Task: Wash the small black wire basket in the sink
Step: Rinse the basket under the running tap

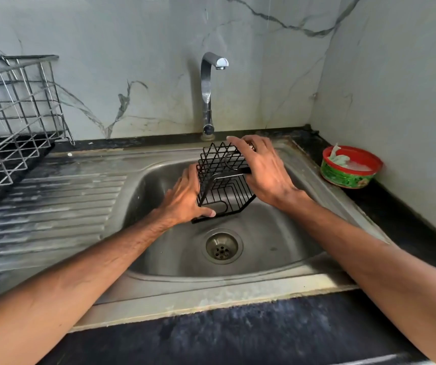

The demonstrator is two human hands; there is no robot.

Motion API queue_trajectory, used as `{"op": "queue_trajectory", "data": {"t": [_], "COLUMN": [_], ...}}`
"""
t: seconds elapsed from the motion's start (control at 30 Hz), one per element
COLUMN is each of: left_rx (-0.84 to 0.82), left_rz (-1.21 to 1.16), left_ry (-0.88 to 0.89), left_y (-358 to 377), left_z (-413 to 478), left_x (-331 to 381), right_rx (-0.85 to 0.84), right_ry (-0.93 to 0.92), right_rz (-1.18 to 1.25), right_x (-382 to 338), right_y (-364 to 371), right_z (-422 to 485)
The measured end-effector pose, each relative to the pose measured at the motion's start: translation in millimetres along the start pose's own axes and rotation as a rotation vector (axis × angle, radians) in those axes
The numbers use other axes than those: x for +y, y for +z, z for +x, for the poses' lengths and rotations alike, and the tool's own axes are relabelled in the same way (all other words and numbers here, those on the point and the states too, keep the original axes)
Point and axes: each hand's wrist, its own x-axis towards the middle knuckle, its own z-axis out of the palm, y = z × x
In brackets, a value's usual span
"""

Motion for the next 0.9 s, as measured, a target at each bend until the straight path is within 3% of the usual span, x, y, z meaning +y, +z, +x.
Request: {"op": "queue_trajectory", "data": {"t": [0.27, 0.43, 0.57, 0.67, 0.8, 0.9], "left_rx": [-0.059, 0.094, 0.136, -0.041, -0.376, -0.457], "left_rz": [0.057, 0.064, 0.071, 0.052, -0.349, -0.535], "left_ry": [-0.063, -0.167, -0.316, -0.403, -0.501, -0.455], "left_y": [-2, -10, -11, -12, -12, -11], "left_z": [-3, -4, -4, -6, -8, -6], "left_x": [-5, -9, -7, -1, 2, 7], "right_rx": [-0.066, -0.201, -0.165, -0.128, -0.096, -0.064], "right_ry": [-0.019, -0.043, 0.02, 0.051, 0.067, 0.09], "right_rz": [-0.008, 0.107, 0.07, 0.084, 0.097, 0.103], "right_x": [-2, -1, 3, 2, -2, -1], "right_y": [0, -6, -10, -10, -5, -2], "right_z": [3, 3, 2, -1, 0, -1]}}
